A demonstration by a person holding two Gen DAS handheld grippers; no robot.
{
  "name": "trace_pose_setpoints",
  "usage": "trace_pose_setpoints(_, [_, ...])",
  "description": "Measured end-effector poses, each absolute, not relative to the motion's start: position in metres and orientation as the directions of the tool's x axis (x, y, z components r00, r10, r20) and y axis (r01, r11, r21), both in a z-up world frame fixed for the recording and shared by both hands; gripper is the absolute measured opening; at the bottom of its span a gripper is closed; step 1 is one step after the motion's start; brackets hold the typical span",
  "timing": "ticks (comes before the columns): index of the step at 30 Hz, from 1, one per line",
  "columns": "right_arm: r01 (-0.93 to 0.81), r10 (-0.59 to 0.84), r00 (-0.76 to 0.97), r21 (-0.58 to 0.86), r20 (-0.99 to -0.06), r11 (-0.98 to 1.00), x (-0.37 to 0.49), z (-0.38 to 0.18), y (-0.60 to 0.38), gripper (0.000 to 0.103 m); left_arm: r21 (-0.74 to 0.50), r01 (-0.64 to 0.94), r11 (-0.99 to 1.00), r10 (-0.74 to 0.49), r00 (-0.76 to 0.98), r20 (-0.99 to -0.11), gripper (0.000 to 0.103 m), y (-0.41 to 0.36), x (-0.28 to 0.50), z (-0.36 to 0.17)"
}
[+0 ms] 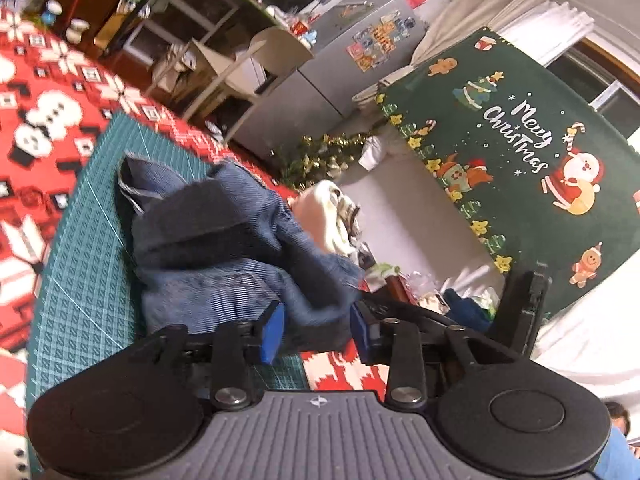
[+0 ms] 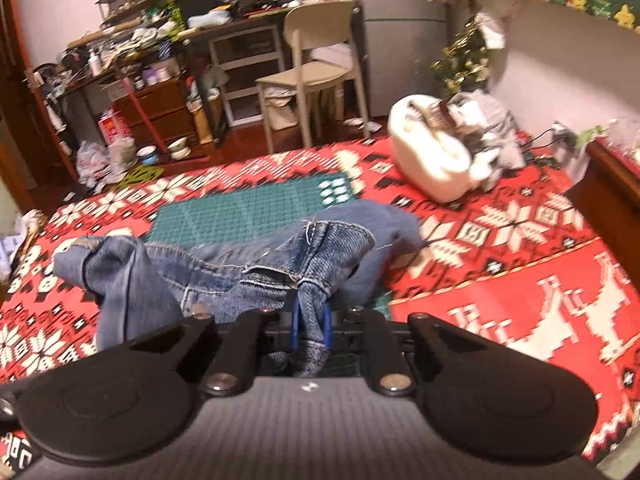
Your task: Fold clothes
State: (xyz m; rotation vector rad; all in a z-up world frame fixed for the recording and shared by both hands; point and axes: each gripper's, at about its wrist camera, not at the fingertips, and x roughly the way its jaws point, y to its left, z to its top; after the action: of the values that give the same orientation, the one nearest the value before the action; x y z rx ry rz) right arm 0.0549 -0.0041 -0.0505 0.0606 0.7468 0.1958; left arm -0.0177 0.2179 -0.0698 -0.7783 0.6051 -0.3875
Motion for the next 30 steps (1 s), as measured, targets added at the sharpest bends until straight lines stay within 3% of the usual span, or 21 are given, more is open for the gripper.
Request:
trace_pose_setpoints(5, [-0.093, 0.130, 0.725, 0.090, -0.676, 0.992, 0.061, -0.049, -0.024, 0.011, -0.742, 0.074, 0.666, -0.496, 0.787, -0.367, 0.036, 0.231, -0.016, -0.068])
trace_pose_setpoints(11, [-0.013, 0.029, 0.736, 0.029, -0.677, 0.999, 0.068, -0.050, -0.041, 0.011, -0.631, -0.005, 0.776, -0.370, 0.807, -0.461, 0.037, 0.235, -0.005, -0.065])
trace_pose_setpoints(16, [0.020, -0.050, 0.761, -0.053, -0.647, 0.998, 0.067, -0.048, -0.045, 0.011, -0.595, -0.033, 0.803, -0.342, 0.793, -0.505, 0.037, 0.235, 0.005, -0.072])
trace_pose_setpoints(26, [0.061, -0.115, 0.794, -0.110, -0.597, 0.992, 0.060, -0.038, -0.055, 0.011, -0.392, -0.054, 0.918, -0.201, 0.790, -0.579, 0.042, 0.221, 0.020, -0.080])
trace_pose_setpoints(30, [0.075, -0.125, 0.789, -0.107, -0.602, 0.991, 0.062, -0.036, -0.065, 0.011, -0.307, -0.003, 0.952, -0.190, 0.781, -0.595, 0.056, 0.209, 0.027, -0.084])
